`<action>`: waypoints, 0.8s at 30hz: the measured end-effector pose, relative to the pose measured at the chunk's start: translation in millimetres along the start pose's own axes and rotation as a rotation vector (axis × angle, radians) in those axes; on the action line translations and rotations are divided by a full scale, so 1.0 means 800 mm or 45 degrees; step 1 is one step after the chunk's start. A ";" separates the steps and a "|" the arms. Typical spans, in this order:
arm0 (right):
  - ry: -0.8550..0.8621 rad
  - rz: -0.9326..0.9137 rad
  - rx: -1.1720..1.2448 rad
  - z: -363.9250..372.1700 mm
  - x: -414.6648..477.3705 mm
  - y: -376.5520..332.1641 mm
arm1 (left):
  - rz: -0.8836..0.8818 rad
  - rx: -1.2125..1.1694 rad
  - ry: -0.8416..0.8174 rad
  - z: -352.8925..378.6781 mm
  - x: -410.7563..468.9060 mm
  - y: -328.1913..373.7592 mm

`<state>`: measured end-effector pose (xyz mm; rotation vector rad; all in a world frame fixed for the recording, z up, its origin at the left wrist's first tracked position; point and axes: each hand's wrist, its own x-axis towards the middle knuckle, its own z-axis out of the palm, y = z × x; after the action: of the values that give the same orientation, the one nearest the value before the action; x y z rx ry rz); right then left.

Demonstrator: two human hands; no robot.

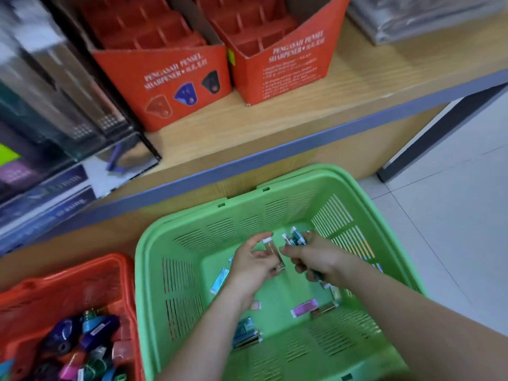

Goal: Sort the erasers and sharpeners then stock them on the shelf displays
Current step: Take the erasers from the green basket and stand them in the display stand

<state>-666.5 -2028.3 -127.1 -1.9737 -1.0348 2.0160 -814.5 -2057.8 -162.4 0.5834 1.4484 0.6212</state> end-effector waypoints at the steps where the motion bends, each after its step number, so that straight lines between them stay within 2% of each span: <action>1: -0.068 -0.032 -0.038 0.002 -0.012 -0.012 | 0.052 -0.113 -0.012 -0.004 -0.023 0.015; 5: -0.269 -0.171 -0.102 0.009 -0.064 -0.068 | 0.341 -0.276 0.140 -0.025 -0.107 0.067; 10: -0.358 -0.495 -0.413 0.025 -0.160 -0.141 | 0.674 -0.350 0.325 -0.053 -0.203 0.122; 14: -0.234 -0.761 -0.654 0.039 -0.234 -0.178 | 0.824 -0.298 0.373 -0.070 -0.268 0.161; 18: -0.124 -1.040 -0.727 0.051 -0.280 -0.198 | 0.871 -0.079 0.446 -0.100 -0.312 0.194; 21: -0.102 -1.116 -0.579 0.064 -0.290 -0.201 | 0.929 0.106 0.544 -0.118 -0.336 0.218; 24: -0.179 -0.998 -0.226 0.068 -0.294 -0.211 | 1.011 0.164 0.746 -0.137 -0.352 0.252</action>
<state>-746.2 -2048.6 156.0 -1.1802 -1.7194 1.6534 -937.9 -2111.1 175.0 1.1648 1.7922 1.4148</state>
